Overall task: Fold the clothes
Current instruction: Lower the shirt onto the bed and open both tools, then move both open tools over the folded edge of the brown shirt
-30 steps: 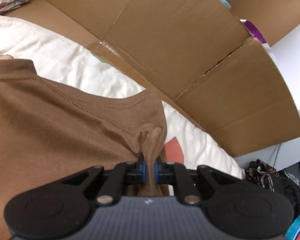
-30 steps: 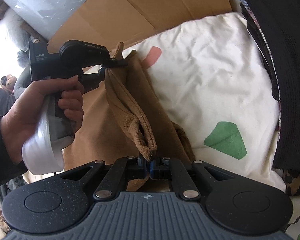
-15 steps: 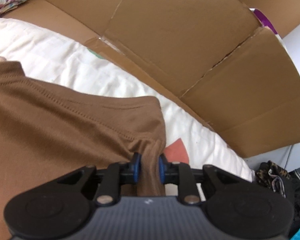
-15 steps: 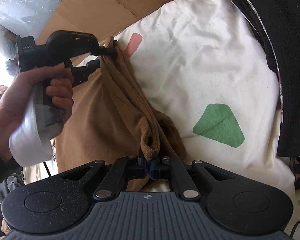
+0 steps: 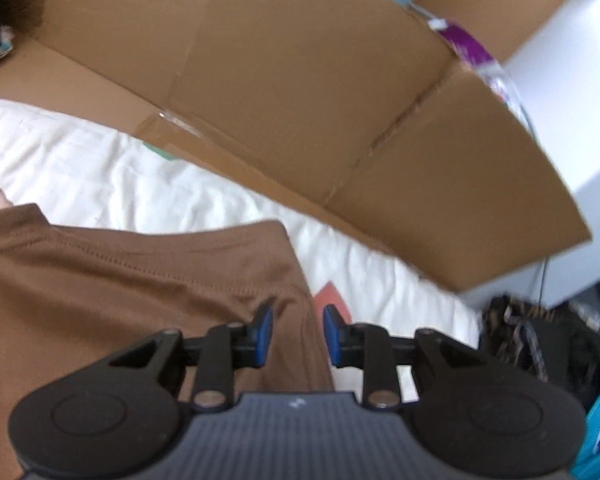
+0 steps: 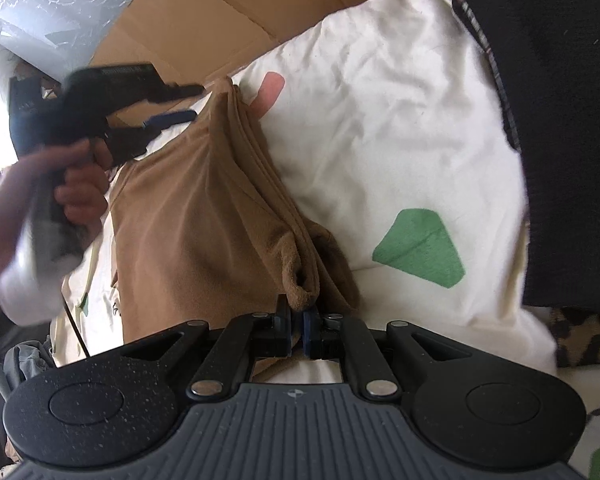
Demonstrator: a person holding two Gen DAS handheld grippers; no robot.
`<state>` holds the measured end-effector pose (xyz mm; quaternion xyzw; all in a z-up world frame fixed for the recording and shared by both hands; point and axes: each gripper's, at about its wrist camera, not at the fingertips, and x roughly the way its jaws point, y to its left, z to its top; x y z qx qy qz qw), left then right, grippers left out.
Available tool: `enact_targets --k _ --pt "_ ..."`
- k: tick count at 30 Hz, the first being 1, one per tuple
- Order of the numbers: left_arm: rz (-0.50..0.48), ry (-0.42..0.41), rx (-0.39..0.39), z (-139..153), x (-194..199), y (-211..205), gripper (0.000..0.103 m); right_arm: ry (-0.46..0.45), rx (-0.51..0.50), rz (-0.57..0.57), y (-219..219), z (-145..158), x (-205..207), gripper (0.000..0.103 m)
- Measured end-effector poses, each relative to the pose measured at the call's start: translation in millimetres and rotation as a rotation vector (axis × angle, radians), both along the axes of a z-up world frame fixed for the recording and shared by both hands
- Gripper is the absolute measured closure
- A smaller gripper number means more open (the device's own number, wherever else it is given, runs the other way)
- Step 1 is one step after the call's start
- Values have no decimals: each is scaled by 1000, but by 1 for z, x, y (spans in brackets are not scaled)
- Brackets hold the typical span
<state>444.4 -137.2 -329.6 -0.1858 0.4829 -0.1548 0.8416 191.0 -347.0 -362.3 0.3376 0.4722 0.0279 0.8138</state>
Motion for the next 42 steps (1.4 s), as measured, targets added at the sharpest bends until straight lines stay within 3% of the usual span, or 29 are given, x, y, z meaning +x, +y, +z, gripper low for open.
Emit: enact_targets --k 11,13,15,22,29,34,42 --pt "-2 28 46 -31 17 -12 75 -17 -118 13 -4 26 -13 95" --pt "-9 27 54 -30 20 -14 74 -26 -155 6 -3 31 -12 82" --pt "-20 30 60 -28 24 -14 75 -36 -182 1 -4 36 -12 78" --pt "-66 -23 93 0 30 -1 75 -65 -185 -3 -5 39 -2 78" --pt "-85 -40 163 31 32 45 75 -39 -232 61 11 22 20 78" --pt "-69 -15 232 40 25 91 75 7 -240 37 9 11 25 91" --pt "66 18 297 37 12 161 75 44 -262 21 6 3 22 92"
